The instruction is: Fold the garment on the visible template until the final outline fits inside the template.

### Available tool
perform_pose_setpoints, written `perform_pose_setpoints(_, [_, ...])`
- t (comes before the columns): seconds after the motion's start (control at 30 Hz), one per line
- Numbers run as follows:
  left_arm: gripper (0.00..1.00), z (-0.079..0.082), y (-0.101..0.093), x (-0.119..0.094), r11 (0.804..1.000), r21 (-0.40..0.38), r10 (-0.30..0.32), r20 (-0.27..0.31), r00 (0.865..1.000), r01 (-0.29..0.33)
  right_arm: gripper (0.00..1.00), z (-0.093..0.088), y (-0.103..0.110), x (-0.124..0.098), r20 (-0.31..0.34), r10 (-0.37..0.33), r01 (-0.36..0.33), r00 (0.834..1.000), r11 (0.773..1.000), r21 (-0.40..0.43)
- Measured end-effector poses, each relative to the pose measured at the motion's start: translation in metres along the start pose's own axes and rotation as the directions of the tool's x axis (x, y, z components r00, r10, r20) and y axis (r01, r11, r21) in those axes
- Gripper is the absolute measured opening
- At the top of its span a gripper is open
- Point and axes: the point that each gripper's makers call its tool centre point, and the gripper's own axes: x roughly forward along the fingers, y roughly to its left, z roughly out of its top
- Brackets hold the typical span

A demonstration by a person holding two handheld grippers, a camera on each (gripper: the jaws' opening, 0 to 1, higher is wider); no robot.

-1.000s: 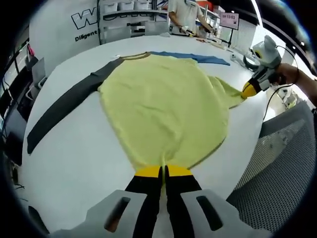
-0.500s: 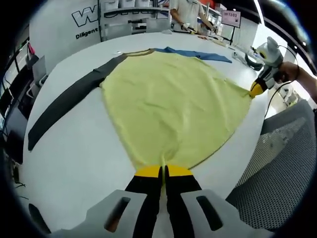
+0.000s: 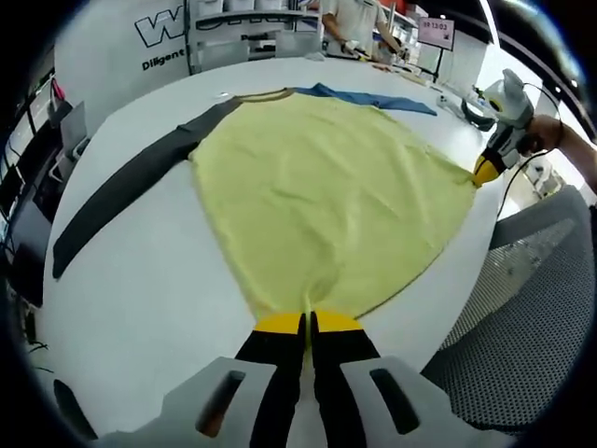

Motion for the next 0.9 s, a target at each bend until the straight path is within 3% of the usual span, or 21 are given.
perform_pose_setpoints(0.9, [0.05,-0.0088,0.0007,-0.0047,0.998,0.066,-0.009,-0.032,0.999,0.011,0.00,-0.0065,-0.0012,-0.0009,-0.055,-0.064,0.062,0.996,0.997,-0.043])
